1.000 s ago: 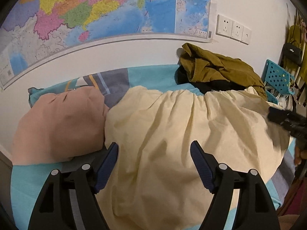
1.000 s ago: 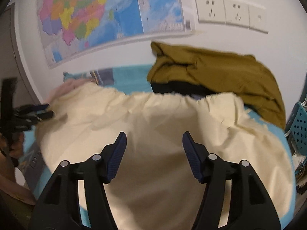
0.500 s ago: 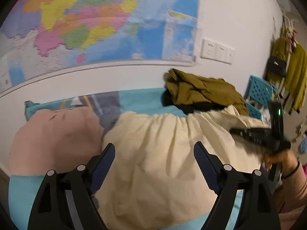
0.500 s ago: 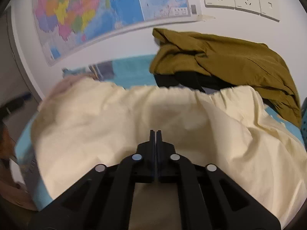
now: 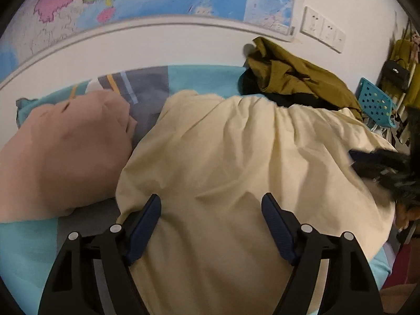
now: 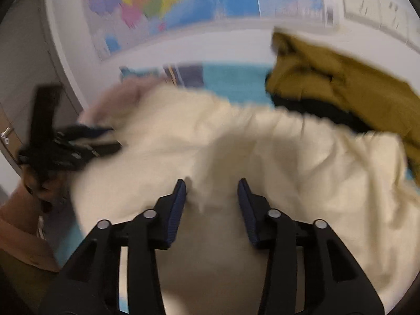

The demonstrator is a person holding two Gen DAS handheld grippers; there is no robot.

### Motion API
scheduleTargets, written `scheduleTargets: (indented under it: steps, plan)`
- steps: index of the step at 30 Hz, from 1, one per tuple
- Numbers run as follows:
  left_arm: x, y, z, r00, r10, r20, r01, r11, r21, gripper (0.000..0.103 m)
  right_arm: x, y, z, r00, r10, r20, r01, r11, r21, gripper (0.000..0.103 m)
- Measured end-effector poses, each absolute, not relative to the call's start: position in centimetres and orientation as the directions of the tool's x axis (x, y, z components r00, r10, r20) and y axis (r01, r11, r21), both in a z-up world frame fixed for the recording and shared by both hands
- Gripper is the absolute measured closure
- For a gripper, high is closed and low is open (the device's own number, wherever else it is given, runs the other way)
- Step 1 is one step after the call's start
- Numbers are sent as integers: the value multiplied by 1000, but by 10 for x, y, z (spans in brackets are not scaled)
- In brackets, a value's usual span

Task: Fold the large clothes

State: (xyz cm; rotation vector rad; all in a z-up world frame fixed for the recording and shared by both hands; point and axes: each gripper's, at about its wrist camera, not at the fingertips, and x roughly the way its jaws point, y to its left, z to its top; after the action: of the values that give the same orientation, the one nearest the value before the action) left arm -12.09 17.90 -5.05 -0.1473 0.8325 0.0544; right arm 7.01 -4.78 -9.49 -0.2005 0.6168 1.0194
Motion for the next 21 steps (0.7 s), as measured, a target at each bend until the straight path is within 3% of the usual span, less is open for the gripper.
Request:
scheduleTargets:
  steps: [2,4,7,9,11,15,16,18,21]
  plan:
    - [-119,178,-51,664,4,-747,-123,987,-105,27,85,-43,-106,397,705,-587,-812,568,134,84]
    - [-119,172,-46,660,38,-750,-136,988,-70,27,88,-47,-103,380,722,-578,-808,563,172,84]
    - [-128,167,-34,682,15,-731,-118,989,-90,27,79,-71,-88,395,751,-529,-811,556,184,72]
    - [-137,163,-23,713,-18,-701,-79,991,-107,27,72,-98,-75,450,752,-481,-797,581,162,58]
    - [-145,156,-14,734,-43,-678,-45,993,-111,26,73,-137,-61,543,718,-435,-744,652,148,54]
    - [-150,142,-18,732,-89,-676,13,993,-116,25,92,-194,-60,649,615,-449,-615,771,168,53]
    - [-147,141,-25,716,-89,-692,13,993,-114,25,102,-204,-67,650,596,-471,-589,787,184,55]
    - [-143,144,-38,690,-88,-719,-10,991,-131,25,122,-218,-83,639,573,-513,-545,808,224,71]
    - [-139,154,-48,678,-123,-724,-26,981,-192,25,149,-223,-109,628,536,-564,-502,833,233,74]
